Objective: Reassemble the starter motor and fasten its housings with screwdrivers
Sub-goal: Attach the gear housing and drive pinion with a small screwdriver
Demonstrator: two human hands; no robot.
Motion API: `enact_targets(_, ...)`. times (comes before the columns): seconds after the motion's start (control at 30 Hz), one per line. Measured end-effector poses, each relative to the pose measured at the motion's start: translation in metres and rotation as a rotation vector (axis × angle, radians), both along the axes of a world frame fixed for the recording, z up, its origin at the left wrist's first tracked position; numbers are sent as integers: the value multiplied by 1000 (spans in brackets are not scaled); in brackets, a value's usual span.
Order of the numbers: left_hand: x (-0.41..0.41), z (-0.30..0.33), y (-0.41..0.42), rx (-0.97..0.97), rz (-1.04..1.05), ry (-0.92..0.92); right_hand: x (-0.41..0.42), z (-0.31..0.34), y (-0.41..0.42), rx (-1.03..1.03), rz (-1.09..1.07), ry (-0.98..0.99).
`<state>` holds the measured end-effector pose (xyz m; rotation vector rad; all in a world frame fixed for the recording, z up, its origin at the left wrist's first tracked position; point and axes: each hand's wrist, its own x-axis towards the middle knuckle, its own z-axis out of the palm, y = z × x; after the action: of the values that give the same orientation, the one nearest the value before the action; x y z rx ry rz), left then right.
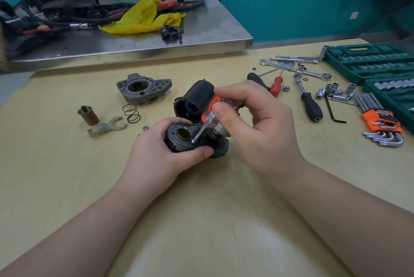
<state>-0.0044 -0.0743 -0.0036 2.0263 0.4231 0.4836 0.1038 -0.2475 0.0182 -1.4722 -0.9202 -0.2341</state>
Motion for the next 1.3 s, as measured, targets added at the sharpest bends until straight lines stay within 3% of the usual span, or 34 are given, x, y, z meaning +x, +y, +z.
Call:
enact_targets(1.13,0,0,0,-6,-6,-11,0,-1,-2,21,36,113)
enact_targets(1.3,1,-1,1,2,0,-1,-1,2,0,1,12,41)
